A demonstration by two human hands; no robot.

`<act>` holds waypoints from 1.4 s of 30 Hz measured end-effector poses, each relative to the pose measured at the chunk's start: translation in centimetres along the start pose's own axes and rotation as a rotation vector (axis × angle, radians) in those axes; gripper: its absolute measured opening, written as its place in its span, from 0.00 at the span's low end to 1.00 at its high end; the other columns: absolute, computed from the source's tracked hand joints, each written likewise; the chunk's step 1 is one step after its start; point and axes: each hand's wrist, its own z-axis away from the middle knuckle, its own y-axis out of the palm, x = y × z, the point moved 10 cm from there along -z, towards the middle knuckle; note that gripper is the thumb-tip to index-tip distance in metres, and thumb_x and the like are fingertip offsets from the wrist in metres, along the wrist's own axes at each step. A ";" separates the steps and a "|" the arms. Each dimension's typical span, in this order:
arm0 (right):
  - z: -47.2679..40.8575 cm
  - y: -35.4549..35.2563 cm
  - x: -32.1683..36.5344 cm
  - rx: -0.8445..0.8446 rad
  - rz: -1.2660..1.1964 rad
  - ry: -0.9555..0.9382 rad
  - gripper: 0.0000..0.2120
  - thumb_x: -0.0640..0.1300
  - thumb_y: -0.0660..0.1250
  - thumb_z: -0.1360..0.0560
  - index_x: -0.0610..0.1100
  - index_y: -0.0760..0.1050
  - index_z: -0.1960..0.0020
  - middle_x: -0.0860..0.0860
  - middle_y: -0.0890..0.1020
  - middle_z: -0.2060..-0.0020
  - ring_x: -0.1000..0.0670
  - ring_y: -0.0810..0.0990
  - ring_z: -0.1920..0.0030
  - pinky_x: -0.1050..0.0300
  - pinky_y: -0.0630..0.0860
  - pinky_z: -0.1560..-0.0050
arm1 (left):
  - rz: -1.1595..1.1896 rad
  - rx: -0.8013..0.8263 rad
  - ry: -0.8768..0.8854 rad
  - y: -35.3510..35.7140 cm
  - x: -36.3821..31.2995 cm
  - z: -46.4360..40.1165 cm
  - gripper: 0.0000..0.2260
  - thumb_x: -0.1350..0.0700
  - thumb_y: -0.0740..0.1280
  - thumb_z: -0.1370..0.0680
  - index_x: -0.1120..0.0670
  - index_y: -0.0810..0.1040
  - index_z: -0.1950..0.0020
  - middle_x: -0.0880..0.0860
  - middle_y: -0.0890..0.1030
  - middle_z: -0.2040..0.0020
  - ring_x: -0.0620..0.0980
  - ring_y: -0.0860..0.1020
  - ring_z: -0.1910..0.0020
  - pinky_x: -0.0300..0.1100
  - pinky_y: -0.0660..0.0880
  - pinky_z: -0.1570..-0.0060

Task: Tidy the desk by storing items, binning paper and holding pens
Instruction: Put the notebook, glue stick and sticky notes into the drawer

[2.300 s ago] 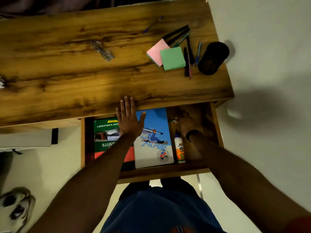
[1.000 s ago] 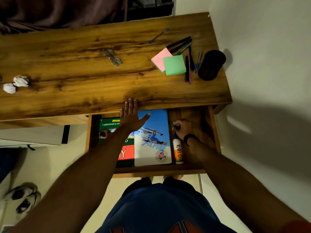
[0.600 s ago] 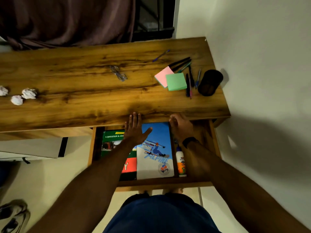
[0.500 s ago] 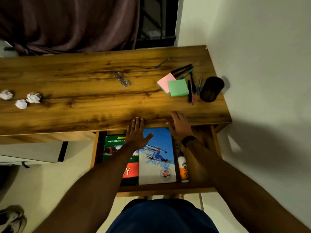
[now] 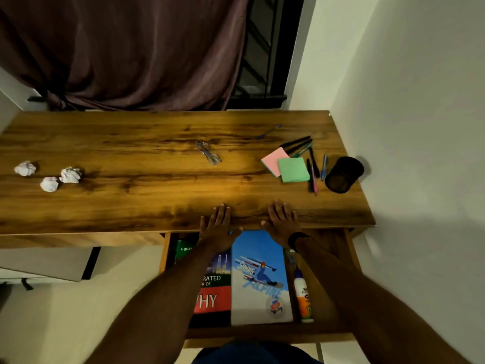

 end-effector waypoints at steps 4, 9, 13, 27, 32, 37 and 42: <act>-1.2 -0.3 1.9 0.046 0.007 0.016 0.32 0.61 0.47 0.19 0.49 0.40 0.21 0.46 0.36 0.22 0.39 0.35 0.23 0.38 0.38 0.26 | 0.015 0.003 -0.035 -1.0 2.1 -0.6 0.38 0.29 0.47 0.23 0.46 0.38 0.20 0.49 0.36 0.20 0.51 0.37 0.22 0.60 0.37 0.25; -3.1 0.2 5.2 0.060 0.046 0.016 0.32 0.61 0.48 0.19 0.52 0.40 0.21 0.46 0.36 0.22 0.37 0.35 0.24 0.34 0.38 0.27 | -0.002 -0.002 -0.048 -2.2 6.3 -0.8 0.35 0.30 0.46 0.22 0.43 0.36 0.21 0.48 0.34 0.21 0.51 0.35 0.22 0.60 0.36 0.26; -3.8 0.4 6.7 0.010 0.083 0.046 0.32 0.59 0.50 0.19 0.53 0.39 0.21 0.46 0.36 0.22 0.33 0.36 0.25 0.31 0.40 0.27 | -0.018 -0.051 -0.028 -2.1 7.6 -1.2 0.34 0.30 0.46 0.22 0.41 0.37 0.22 0.48 0.35 0.21 0.50 0.35 0.22 0.60 0.35 0.26; -3.9 0.9 5.5 -0.108 0.050 -0.074 0.34 0.66 0.47 0.21 0.54 0.40 0.21 0.50 0.38 0.22 0.43 0.36 0.22 0.38 0.37 0.27 | -0.017 -0.223 -0.076 -2.1 7.0 -1.7 0.36 0.28 0.42 0.24 0.44 0.39 0.21 0.51 0.38 0.20 0.53 0.37 0.21 0.63 0.37 0.26; -4.8 -0.9 3.2 -0.235 0.047 -0.093 0.41 0.72 0.46 0.27 0.52 0.45 0.21 0.49 0.44 0.21 0.45 0.43 0.22 0.38 0.45 0.25 | 0.060 -0.210 -0.181 -2.3 4.3 -5.3 0.41 0.30 0.49 0.23 0.53 0.38 0.20 0.55 0.38 0.20 0.55 0.36 0.22 0.65 0.36 0.27; -6.2 -3.9 -0.8 -0.372 -0.017 0.032 0.44 0.71 0.48 0.26 0.45 0.44 0.21 0.43 0.44 0.21 0.42 0.43 0.22 0.39 0.47 0.26 | 0.069 -0.220 -0.142 -2.5 0.3 -9.1 0.42 0.29 0.51 0.24 0.52 0.37 0.20 0.54 0.37 0.20 0.56 0.35 0.22 0.63 0.35 0.27; -7.8 -7.5 -5.2 -0.483 -0.059 0.160 0.48 0.72 0.52 0.26 0.40 0.43 0.21 0.42 0.45 0.22 0.41 0.43 0.22 0.38 0.45 0.25 | 0.014 -0.161 -0.064 -3.2 -1.9 -12.2 0.42 0.29 0.51 0.24 0.50 0.37 0.20 0.55 0.35 0.21 0.57 0.34 0.23 0.63 0.34 0.29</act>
